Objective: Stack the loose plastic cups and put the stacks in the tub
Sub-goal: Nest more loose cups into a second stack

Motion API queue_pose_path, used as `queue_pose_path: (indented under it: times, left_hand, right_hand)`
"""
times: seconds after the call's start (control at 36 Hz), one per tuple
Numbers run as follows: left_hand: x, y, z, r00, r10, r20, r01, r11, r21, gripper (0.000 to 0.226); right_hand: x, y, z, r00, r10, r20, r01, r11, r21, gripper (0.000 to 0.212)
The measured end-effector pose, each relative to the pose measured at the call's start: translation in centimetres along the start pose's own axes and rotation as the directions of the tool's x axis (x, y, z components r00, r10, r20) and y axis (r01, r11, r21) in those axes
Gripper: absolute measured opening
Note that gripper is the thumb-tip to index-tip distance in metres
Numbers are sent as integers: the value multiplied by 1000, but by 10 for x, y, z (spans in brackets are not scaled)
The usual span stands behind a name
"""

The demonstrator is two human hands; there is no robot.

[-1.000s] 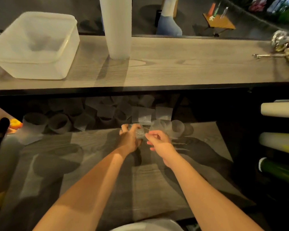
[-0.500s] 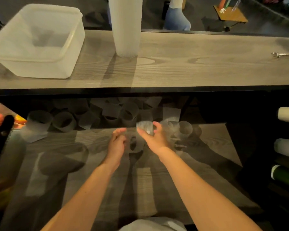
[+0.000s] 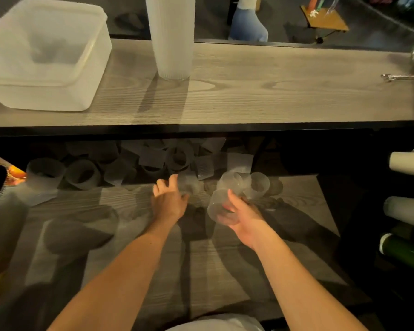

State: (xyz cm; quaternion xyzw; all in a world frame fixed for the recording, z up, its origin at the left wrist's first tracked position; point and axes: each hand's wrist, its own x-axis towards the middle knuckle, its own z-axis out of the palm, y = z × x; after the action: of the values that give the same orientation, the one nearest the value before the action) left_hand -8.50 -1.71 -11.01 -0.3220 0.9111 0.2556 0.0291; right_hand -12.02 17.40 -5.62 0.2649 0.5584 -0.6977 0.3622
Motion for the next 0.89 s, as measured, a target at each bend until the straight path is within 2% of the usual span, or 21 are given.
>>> queue_pose_path:
  times: [0.08,0.14,0.19,0.28,0.33,0.36,0.42,0.44,0.5,0.53,0.56,0.61,0.67,0.75,0.81,0.89]
  left_hand:
    - [4,-10,0,998,-10,-61,7,998,-57,41]
    - [3,-13,0,1000,-21,-13,20,997,-79,36]
    - [-2,-9,-6,996,-49,80,63,981,-183,30]
    - [-17,5,-17,974,-125,189,199,875,-443,19]
    - [-28,14,-20,971,-100,219,202,835,-512,29]
    - [-34,17,-21,967,-61,249,200,789,-581,39]
    - [-44,22,-25,944,54,326,235,586,-776,53]
    - [-48,22,-27,924,120,363,252,523,-814,53]
    - [-57,22,-30,888,201,414,249,546,-800,41]
    - [-60,22,-27,881,207,426,232,596,-769,33]
    - [-63,23,-26,884,199,422,193,667,-720,29]
    - [-67,28,-22,903,190,385,79,808,-584,27]
    - [-70,34,-18,923,194,333,10,851,-525,27]
    - [-75,40,-22,927,267,264,-45,777,-628,20]
    - [-76,41,-24,888,326,324,-21,732,-681,19]
    - [-77,45,-22,850,362,383,-33,763,-646,24]
  right_hand:
    - [-1,-3,-2,999,-4,-42,7,997,72,45]
    - [-2,-4,0,999,-17,-46,23,991,131,34]
    - [-1,-1,4,997,-35,-64,44,989,139,32]
    - [3,7,12,989,-113,-93,117,992,41,57]
    - [1,12,16,983,-177,-47,179,983,50,74]
    - [-1,14,19,977,-209,-46,211,976,51,82]
    - [-3,15,20,961,-261,-95,267,963,48,97]
    - [-2,15,20,953,-279,-119,286,958,39,92]
    - [-5,13,19,939,-302,-163,308,951,11,46]
    - [-5,13,18,938,-305,-166,309,951,1,24]
    - [-4,13,15,938,-305,-162,310,951,5,14]
    - [-7,14,12,935,-314,-165,319,948,5,26]
    - [-10,13,12,941,-291,-170,300,954,28,37]
    - [-14,14,3,956,-251,-150,270,955,124,26]
    - [-17,12,-6,964,-255,-74,264,949,173,38]
    - [-23,6,-19,964,-265,31,254,948,193,47]
